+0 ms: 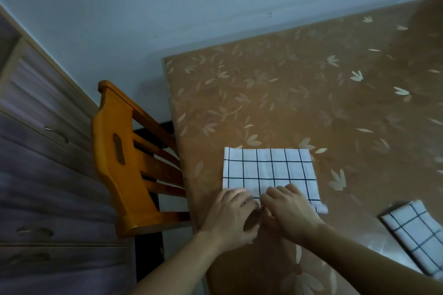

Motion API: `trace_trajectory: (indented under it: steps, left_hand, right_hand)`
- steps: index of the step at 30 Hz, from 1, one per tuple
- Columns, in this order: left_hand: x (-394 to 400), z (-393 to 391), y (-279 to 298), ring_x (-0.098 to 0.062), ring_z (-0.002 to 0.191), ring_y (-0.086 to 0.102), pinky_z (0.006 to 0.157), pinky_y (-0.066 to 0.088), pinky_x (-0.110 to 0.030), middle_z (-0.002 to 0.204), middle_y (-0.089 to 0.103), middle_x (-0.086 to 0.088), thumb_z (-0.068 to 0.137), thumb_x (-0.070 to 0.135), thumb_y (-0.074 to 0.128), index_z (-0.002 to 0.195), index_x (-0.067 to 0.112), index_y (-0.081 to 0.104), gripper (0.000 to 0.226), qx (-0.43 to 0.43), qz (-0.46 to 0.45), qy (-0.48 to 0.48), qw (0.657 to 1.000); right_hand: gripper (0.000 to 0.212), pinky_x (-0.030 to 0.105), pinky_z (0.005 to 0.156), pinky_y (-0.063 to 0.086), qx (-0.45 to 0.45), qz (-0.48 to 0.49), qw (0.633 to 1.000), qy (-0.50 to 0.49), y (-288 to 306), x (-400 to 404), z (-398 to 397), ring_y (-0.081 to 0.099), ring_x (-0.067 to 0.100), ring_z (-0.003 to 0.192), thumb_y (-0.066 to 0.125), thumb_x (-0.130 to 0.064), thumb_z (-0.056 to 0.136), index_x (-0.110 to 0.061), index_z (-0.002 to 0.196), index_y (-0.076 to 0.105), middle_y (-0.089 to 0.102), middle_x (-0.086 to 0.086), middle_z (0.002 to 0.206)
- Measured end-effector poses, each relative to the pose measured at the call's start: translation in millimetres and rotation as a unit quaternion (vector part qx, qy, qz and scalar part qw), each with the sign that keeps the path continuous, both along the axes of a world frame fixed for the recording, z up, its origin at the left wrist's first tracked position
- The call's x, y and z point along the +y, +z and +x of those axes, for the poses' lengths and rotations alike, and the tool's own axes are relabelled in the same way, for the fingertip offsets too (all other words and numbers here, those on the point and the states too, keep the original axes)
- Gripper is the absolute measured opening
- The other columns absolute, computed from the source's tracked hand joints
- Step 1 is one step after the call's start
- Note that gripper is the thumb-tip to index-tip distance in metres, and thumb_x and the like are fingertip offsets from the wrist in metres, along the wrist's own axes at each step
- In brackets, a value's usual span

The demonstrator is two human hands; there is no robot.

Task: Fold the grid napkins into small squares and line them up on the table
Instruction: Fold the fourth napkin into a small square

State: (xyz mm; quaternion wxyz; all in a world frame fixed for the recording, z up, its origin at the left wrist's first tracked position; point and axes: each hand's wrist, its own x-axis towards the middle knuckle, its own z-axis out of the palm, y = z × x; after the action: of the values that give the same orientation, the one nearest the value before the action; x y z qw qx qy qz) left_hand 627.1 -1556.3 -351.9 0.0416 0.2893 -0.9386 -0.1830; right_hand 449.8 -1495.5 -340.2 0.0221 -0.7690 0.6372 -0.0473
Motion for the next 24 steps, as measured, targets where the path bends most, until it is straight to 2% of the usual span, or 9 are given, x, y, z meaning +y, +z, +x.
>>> trace_trajectory:
  steps: [3,6,10,12,13,16,18,21,24]
  left_hand:
    - [-2.7,-11.2,-1.2,-0.012,0.095,0.059,0.094,0.049,-0.037,0.094,0.065,0.01,0.085,0.034,0.053,0.089,0.028,0.067,0.016,0.043,-0.039,0.014,0.998]
    - [-14.0,-9.6,-1.6,-0.012,0.081,0.062,0.099,0.045,-0.04,0.082,0.067,0.009,0.089,0.023,0.057,0.084,0.025,0.068,0.013,0.051,-0.044,0.022,0.997]
    - [-24.3,7.9,-0.1,-0.012,0.085,0.06,0.109,0.035,-0.045,0.082,0.064,0.011,0.088,0.021,0.059,0.08,0.025,0.063,0.009,0.018,-0.057,0.056,0.997]
    - [-20.3,7.3,3.9,-0.013,0.091,0.058,0.099,0.044,-0.043,0.088,0.063,0.012,0.079,0.02,0.067,0.086,0.028,0.064,0.011,0.018,-0.05,0.057,0.997]
    - [-14.9,3.5,6.1,-0.013,0.093,0.058,0.091,0.048,-0.038,0.091,0.063,0.012,0.074,0.022,0.07,0.09,0.029,0.064,0.019,0.022,-0.047,0.039,0.998]
    - [4.2,-11.2,12.8,-0.013,0.089,0.055,0.077,0.048,-0.03,0.091,0.061,0.012,0.073,0.029,0.07,0.091,0.031,0.062,0.02,0.028,-0.079,-0.024,0.996]
    - [7.5,-17.4,10.9,-0.015,0.085,0.055,0.072,0.047,-0.03,0.086,0.06,0.012,0.072,0.025,0.069,0.084,0.03,0.064,0.014,0.029,-0.093,-0.029,0.995]
    - [0.5,-19.3,6.9,-0.017,0.079,0.057,0.068,0.045,-0.031,0.082,0.062,0.009,0.074,0.014,0.059,0.083,0.027,0.064,0.016,0.046,-0.047,-0.003,0.998]
    - [-6.9,-20.0,11.4,-0.019,0.077,0.06,0.069,0.045,-0.032,0.083,0.066,0.005,0.078,0.015,0.053,0.087,0.021,0.067,0.017,0.083,0.039,-0.003,0.996]
  right_hand:
    - [0.019,0.029,0.065,0.051,-0.049,0.029,0.998,-0.033,4.4,7.2,0.3,0.055,0.01,0.067,0.049,-0.045,0.083,-0.029,0.085,0.058,0.057,-0.011,0.078]
    - [0.037,0.031,0.078,0.051,-0.007,0.073,0.995,-0.071,-1.1,20.9,-19.3,0.06,0.01,0.085,0.063,-0.052,0.076,-0.031,0.105,0.06,0.062,-0.012,0.096]
    - [0.016,0.03,0.07,0.049,0.017,0.065,0.99,-0.123,6.2,37.8,-43.1,0.062,0.013,0.078,0.073,-0.036,0.068,-0.033,0.082,0.064,0.063,-0.011,0.085]
    - [0.006,0.028,0.065,0.047,0.011,0.031,0.994,-0.109,12.1,41.1,-36.9,0.06,0.012,0.069,0.062,-0.037,0.071,-0.032,0.073,0.061,0.062,-0.012,0.077]
    - [0.011,0.027,0.063,0.046,0.006,0.02,0.994,-0.105,17.0,41.4,-30.2,0.059,0.012,0.064,0.057,-0.04,0.072,-0.03,0.069,0.059,0.06,-0.011,0.071]
    - [0.021,0.029,0.059,0.044,-0.001,0.005,0.996,-0.088,26.3,39.8,-8.5,0.052,0.015,0.053,0.068,-0.039,0.065,-0.025,0.061,0.053,0.053,-0.008,0.058]
    - [0.021,0.029,0.057,0.042,-0.028,-0.009,0.998,-0.058,31.5,41.5,1.8,0.051,0.016,0.053,0.065,-0.039,0.066,-0.025,0.062,0.051,0.051,-0.009,0.059]
    - [0.019,0.026,0.065,0.043,-0.092,0.026,0.995,0.007,36.0,47.6,5.1,0.054,0.012,0.071,0.059,-0.043,0.07,-0.027,0.08,0.056,0.057,-0.01,0.078]
    - [0.059,0.028,0.087,0.045,-0.087,0.064,0.994,-0.019,27.2,52.3,-9.4,0.053,0.008,0.103,0.057,-0.062,0.073,-0.029,0.121,0.052,0.057,-0.013,0.113]
